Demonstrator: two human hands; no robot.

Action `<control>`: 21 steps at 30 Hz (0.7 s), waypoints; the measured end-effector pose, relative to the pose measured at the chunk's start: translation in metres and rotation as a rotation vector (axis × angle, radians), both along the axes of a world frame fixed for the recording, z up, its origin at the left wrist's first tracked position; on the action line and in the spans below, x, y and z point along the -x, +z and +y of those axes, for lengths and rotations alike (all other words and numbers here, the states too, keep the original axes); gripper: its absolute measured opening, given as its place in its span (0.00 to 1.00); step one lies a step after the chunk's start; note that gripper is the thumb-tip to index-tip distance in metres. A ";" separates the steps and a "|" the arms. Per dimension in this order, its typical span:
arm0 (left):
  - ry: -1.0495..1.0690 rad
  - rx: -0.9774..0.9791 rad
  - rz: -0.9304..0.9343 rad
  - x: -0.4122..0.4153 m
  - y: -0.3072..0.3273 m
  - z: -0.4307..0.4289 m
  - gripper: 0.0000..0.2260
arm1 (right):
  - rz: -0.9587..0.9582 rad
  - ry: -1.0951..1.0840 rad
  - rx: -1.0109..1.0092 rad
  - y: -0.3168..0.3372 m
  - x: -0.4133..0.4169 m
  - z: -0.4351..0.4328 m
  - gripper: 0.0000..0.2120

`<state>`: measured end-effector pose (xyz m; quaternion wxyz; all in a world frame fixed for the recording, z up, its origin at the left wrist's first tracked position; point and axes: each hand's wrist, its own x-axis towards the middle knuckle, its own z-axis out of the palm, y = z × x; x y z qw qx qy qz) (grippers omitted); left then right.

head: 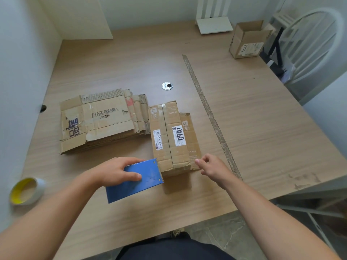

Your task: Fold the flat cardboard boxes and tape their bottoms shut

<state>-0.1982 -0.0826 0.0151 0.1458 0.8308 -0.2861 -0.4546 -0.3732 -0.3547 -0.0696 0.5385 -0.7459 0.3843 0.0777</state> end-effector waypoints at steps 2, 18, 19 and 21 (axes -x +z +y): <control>-0.007 -0.010 -0.008 0.001 0.000 -0.007 0.22 | 0.026 0.024 0.049 -0.008 -0.001 0.000 0.13; -0.056 -0.077 -0.029 -0.004 0.004 -0.017 0.21 | -0.059 0.023 0.162 -0.010 -0.001 0.018 0.09; -0.058 -0.082 -0.029 -0.004 0.004 -0.017 0.21 | -0.066 0.022 0.155 -0.009 0.000 0.016 0.10; -0.062 -0.089 -0.032 -0.004 0.003 -0.018 0.22 | -0.076 0.014 0.110 -0.003 0.003 0.013 0.11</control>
